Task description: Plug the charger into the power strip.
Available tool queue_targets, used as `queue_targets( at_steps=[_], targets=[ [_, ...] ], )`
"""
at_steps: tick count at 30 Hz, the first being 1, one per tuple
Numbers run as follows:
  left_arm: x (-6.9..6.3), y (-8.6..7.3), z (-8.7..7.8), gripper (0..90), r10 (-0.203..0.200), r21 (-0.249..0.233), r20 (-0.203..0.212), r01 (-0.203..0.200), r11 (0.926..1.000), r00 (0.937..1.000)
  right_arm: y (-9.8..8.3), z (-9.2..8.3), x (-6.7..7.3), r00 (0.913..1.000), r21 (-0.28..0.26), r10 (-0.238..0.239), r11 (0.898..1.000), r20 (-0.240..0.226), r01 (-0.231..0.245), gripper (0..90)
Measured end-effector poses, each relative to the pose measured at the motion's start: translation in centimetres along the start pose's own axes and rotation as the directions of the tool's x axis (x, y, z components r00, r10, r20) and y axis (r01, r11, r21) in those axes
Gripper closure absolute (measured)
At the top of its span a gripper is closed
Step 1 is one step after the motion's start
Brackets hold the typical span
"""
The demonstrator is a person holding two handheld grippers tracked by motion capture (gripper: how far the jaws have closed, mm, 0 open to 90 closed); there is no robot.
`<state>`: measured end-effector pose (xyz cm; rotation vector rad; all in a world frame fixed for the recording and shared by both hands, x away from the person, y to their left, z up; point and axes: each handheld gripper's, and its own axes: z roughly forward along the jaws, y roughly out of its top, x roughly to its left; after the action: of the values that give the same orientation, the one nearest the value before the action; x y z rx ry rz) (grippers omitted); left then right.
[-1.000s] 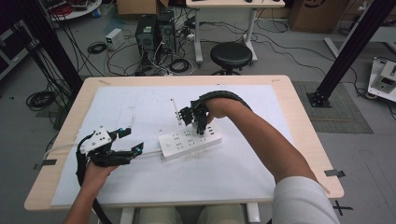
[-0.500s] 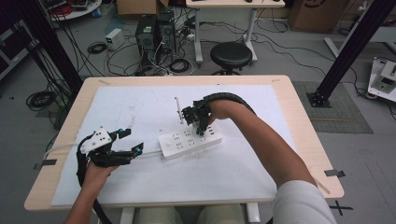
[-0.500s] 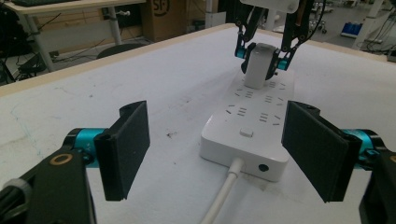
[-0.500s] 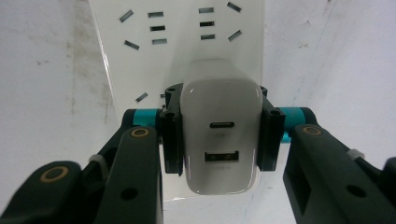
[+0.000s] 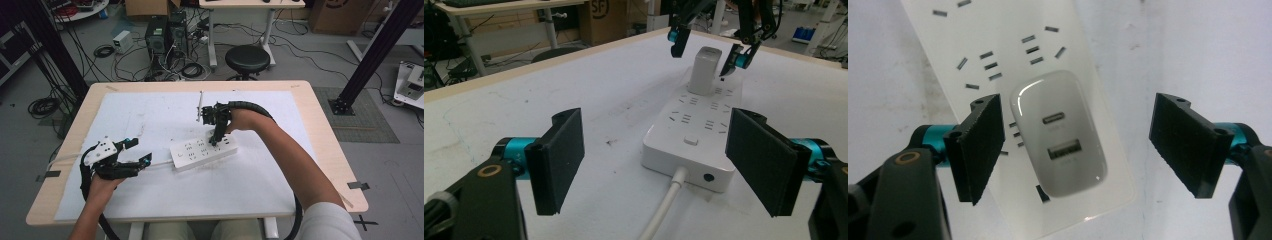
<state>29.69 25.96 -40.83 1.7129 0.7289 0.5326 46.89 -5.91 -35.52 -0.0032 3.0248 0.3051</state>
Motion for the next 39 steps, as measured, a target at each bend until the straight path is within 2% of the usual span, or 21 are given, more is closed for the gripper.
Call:
queue_targets(
  at_steps=[4, 6, 10, 12, 13, 20, 22, 24, 27, 29, 30, 32, 39],
  targets=[
    [0.0, 0.0, -0.1, 23.6, -0.007, -0.002, 0.0, 0.007, 1.0, 1.0, -0.6, -1.0, 0.1, 0.9971, -0.081, 0.075, 0.994, 0.012, -0.074, 22.8],
    [-0.1, 0.0, -0.1, 23.6, -0.008, -0.004, 0.003, 0.008, 1.0, 1.0, -1.0, -1.6, 0.2, 0.9969, -0.114, 0.079, 0.99, -0.009, -0.079, 22.0],
    [-0.2, 0.1, 0.0, 23.6, -0.004, -0.005, 0.004, 0.004, 1.0, 1.0, -2.3, -2.6, 0.3, 0.9858, -0.181, 0.163, 0.972, 0.041, -0.153, 21.3],
    [-0.2, 0.1, 0.0, 23.7, -0.004, -0.004, 0.003, 0.004, 1.0, 1.0, -3.0, -3.0, 0.4, 0.9844, -0.206, 0.171, 0.966, 0.04, -0.159, 17.5],
    [-0.2, 0.2, 0.0, 23.7, -0.004, -0.005, 0.004, 0.004, 1.0, 1.0, -3.3, -3.2, 0.6, 0.9831, -0.212, 0.177, 0.963, 0.047, -0.163, 16.4],
    [-0.4, 0.2, 0.2, 23.7, -0.004, -0.002, 0.009, 0.004, 1.0, 0.9999, -5.2, -3.6, 1.2, 0.9742, -0.224, 0.225, 0.95, 0.015, -0.216, 16.3],
    [-0.5, 0.3, 0.3, 23.7, -0.004, -0.003, 0.01, 0.004, 1.0, 0.9999, -5.8, -3.7, 1.5, 0.9719, -0.252, 0.235, 0.941, 0.002, -0.227, 16.1],
    [-0.6, 0.3, 0.3, 23.7, -0.002, -0.001, 0.011, 0.002, 1.0, 0.9999, -6.3, -3.8, 1.8, 0.9699, -0.26, 0.243, 0.937, 0.007, -0.233, 12.3],
    [-0.6, 0.4, 0.4, 23.7, -0.001, -0.002, 0.014, 0.001, 1.0, 0.9999, -7.0, -4.3, 2.3, 0.9644, -0.29, 0.263, 0.925, 0.027, -0.244, 12.2],
    [-0.7, 0.4, 0.4, 23.7, -0.001, -0.003, 0.013, 0.001, 1.0, 0.9999, -7.5, -4.6, 2.7, 0.9595, -0.308, 0.279, 0.917, 0.038, -0.254, 9.1],
    [-0.7, 0.4, 0.4, 23.7, -0.001, -0.003, 0.013, 0.001, 1.0, 0.9999, -7.5, -4.6, 2.7, 0.9595, -0.308, 0.279, 0.917, 0.038, -0.254, 9.1],
    [-0.7, 0.4, 0.4, 23.7, 0.003, -0.005, 0.009, -0.003, 1.0, 1.0, -8.1, -4.7, 3.1, 0.9532, -0.313, 0.299, 0.91, 0.046, -0.27, 0.8],
    [-0.7, 0.6, 0.5, 23.6, 0.002, -0.011, 0.01, -0.002, 0.9999, 0.9999, -11.2, -5.5, 5.1, 0.9222, -0.404, 0.373, 0.862, 0.101, -0.305, 0.9]
  ],
)
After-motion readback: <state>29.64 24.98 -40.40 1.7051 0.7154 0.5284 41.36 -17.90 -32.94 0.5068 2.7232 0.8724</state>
